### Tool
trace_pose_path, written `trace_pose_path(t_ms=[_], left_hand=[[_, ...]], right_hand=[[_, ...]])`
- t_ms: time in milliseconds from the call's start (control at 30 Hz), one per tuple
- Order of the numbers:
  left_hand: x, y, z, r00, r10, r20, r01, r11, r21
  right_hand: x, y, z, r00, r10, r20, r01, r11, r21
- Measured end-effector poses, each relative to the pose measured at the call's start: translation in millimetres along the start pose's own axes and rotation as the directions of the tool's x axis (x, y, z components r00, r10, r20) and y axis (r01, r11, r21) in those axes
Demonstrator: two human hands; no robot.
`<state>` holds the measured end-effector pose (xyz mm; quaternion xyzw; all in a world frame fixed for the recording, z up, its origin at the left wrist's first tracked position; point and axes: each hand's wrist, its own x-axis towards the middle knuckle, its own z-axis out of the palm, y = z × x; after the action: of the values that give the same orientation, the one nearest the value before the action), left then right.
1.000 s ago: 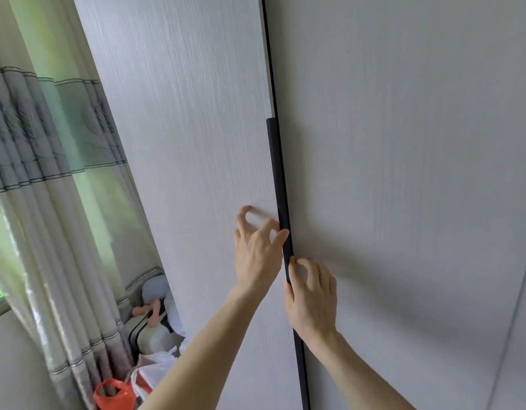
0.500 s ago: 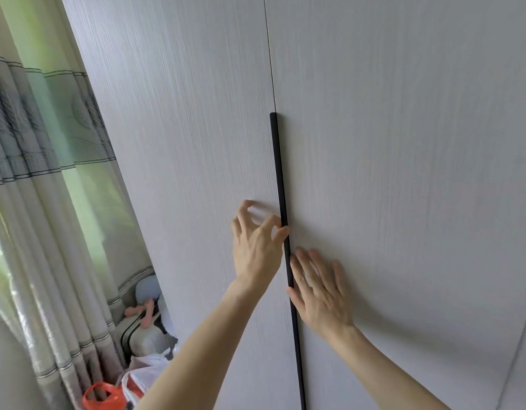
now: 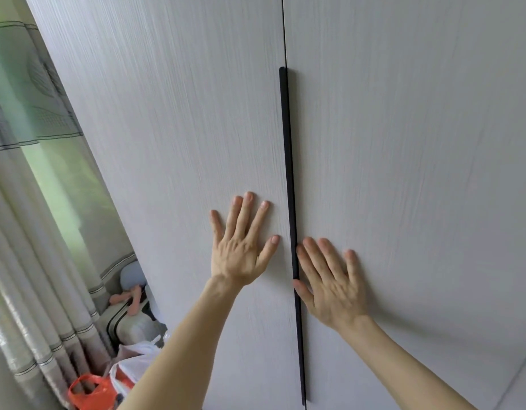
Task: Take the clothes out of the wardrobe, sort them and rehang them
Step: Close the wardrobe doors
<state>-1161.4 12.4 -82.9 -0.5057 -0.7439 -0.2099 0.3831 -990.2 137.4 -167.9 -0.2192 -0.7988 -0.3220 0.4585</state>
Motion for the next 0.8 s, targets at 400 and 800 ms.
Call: trace_pose_path(t_ms=[400,800], left_hand=[[1.8,-2.8,-0.6,1.0,0.013,-0.011,-0.013,1.0,-0.022],[-0.7,-4.0,6.7,0.999,0.024,-0.041,-0.024,1.0,0.017]], right_hand=[[50.8,31.8,-58.6,0.989,0.145,-0.01,-0.142,0.979,0.149],[86.8,80.4,-40.2,0.996,0.038,-0.081,-0.043,0.997,-0.058]])
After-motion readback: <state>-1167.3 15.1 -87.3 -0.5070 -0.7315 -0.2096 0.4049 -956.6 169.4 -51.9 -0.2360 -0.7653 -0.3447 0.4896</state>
